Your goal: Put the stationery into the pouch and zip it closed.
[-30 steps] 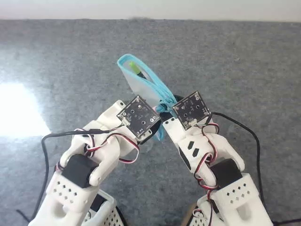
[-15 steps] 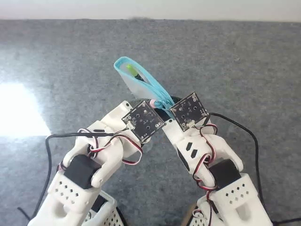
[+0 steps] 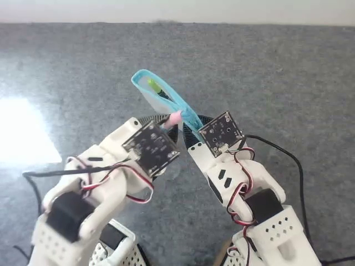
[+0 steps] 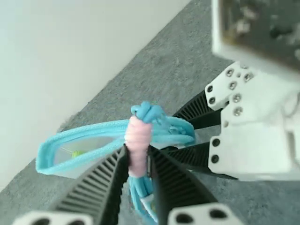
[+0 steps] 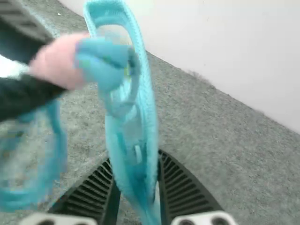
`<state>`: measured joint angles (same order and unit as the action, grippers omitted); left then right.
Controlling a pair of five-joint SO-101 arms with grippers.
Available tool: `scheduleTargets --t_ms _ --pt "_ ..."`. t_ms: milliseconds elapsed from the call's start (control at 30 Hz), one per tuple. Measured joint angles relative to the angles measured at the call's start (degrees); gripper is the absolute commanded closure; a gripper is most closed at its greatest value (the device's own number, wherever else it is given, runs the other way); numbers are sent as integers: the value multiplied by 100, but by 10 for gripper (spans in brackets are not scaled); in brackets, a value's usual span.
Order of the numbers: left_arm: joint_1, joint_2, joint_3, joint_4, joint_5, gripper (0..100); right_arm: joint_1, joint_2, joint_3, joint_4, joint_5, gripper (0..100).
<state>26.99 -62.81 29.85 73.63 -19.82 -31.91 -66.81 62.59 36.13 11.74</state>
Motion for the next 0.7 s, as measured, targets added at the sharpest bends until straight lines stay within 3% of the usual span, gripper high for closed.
scheduleTargets --t_ms 133,300,433,500,700 --pt "-18 -70 -387 35 0 987 0 0 0 0 105 991" --pt "-536 -70 -448 35 0 982 0 -9 105 -9 132 991" --pt "-712 -62 -448 62 0 828 0 -9 105 -9 149 991" --pt "-703 -62 -448 264 0 774 0 -9 105 -9 149 991" --pt "-18 -53 9 1081 0 788 0 -9 105 -9 149 991"
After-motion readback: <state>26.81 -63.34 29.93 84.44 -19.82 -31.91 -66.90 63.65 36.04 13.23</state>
